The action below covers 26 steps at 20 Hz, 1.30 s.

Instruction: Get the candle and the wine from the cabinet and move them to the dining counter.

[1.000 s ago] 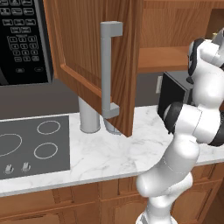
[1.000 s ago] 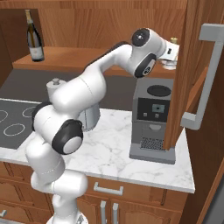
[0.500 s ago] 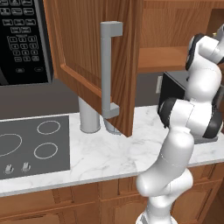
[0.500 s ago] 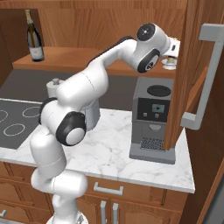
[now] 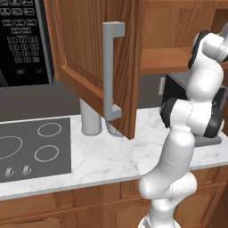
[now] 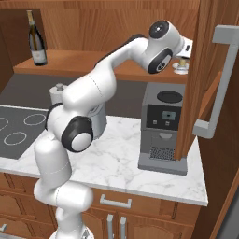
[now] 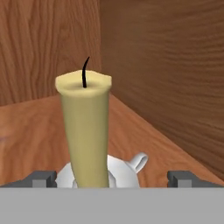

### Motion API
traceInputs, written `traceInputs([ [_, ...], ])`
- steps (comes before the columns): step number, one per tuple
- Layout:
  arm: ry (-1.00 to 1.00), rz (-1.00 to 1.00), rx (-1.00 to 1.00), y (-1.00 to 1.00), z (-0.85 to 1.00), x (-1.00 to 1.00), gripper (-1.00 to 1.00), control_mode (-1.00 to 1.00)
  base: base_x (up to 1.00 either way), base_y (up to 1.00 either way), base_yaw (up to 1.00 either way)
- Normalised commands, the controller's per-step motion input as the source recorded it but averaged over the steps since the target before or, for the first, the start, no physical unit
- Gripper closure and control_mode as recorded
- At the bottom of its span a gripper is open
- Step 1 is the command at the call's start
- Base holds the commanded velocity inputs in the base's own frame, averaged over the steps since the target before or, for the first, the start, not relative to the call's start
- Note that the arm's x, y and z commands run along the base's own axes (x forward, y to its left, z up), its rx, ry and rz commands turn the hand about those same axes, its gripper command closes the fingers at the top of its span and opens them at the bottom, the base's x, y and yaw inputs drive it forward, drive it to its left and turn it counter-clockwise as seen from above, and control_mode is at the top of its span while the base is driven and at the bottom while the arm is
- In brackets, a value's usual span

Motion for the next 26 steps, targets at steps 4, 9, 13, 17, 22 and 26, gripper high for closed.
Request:
traceInputs([
  [4,0.00,0.00,0.00,0.00,0.00,0.05,-1.00,-1.00,0.00,0.00,0.00],
  [9,0.00,0.00,0.00,0.00,-0.03,0.05,-1.00,-1.00,0.00,0.00,0.00],
  [13,0.00,0.00,0.00,0.00,-0.08,0.07,-1.00,-1.00,0.00,0.00,0.00],
  [17,0.00,0.00,0.00,0.00,-0.08,0.07,-1.00,-1.00,0.00,0.00,0.00],
  [22,0.00,0.00,0.00,0.00,-0.05,0.01,-1.00,-1.00,0.00,0.00,0.00],
  [26,0.00,0.00,0.00,0.00,-0.01,0.00,-1.00,-1.00,0.00,0.00,0.00],
])
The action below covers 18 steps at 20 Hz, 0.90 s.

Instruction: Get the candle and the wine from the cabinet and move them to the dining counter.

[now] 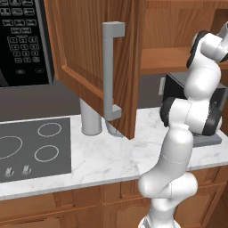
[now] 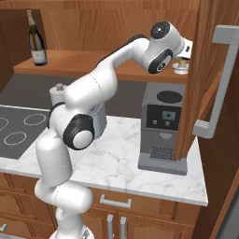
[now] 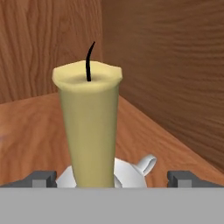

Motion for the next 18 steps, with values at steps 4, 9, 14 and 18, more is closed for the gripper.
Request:
traceInputs([
  [4,0.00,0.00,0.00,0.00,0.00,0.06,-1.00,-1.00,0.00,0.00,0.00],
  [9,0.00,0.00,0.00,0.00,-0.03,0.04,-1.00,-1.00,0.00,0.00,0.00],
  [14,0.00,0.00,0.00,0.00,-0.05,0.08,-1.00,-1.00,0.00,0.00,0.00],
  [18,0.00,0.00,0.00,0.00,-0.06,0.12,-1.00,-1.00,0.00,0.00,0.00],
])
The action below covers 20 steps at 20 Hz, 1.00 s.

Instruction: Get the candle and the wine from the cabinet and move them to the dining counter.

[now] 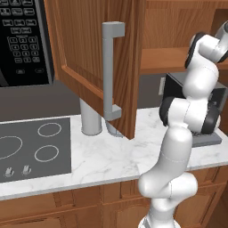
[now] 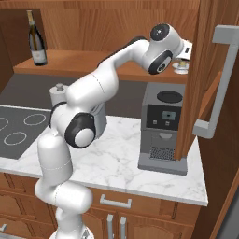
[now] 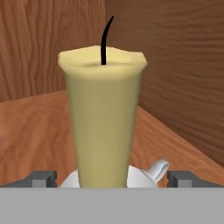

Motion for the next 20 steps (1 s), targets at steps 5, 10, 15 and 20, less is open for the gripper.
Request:
traceInputs([
  [5,0.00,0.00,0.00,0.00,-0.06,0.12,-1.00,-1.00,0.00,0.00,0.00],
  [10,0.00,0.00,0.00,0.00,-0.04,0.11,1.00,-1.00,0.00,0.00,0.00],
  [15,0.01,0.00,0.00,0.00,0.00,0.00,1.00,-1.00,0.00,0.00,0.00],
  [20,0.00,0.00,0.00,0.00,0.00,-0.02,1.00,-1.00,0.00,0.00,0.00],
])
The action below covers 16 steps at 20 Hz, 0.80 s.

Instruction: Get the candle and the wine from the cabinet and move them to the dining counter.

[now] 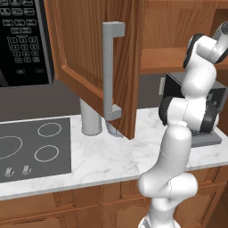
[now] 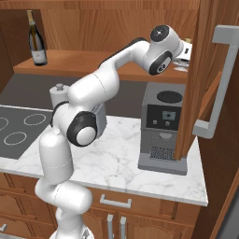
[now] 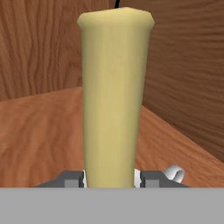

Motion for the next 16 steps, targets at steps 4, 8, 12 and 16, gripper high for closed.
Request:
traceInputs([
  [4,0.00,0.00,0.00,0.00,0.00,-0.14,1.00,-1.00,0.00,0.00,0.00],
  [8,0.00,0.00,0.00,0.00,0.00,-0.27,1.00,-1.00,0.00,0.00,0.00],
  [12,-0.08,0.00,0.00,0.05,-0.01,-0.59,1.00,-1.00,0.00,0.00,0.00],
  [16,-0.17,0.00,-0.01,0.16,-0.02,-0.77,1.00,-1.00,0.00,0.00,0.00],
])
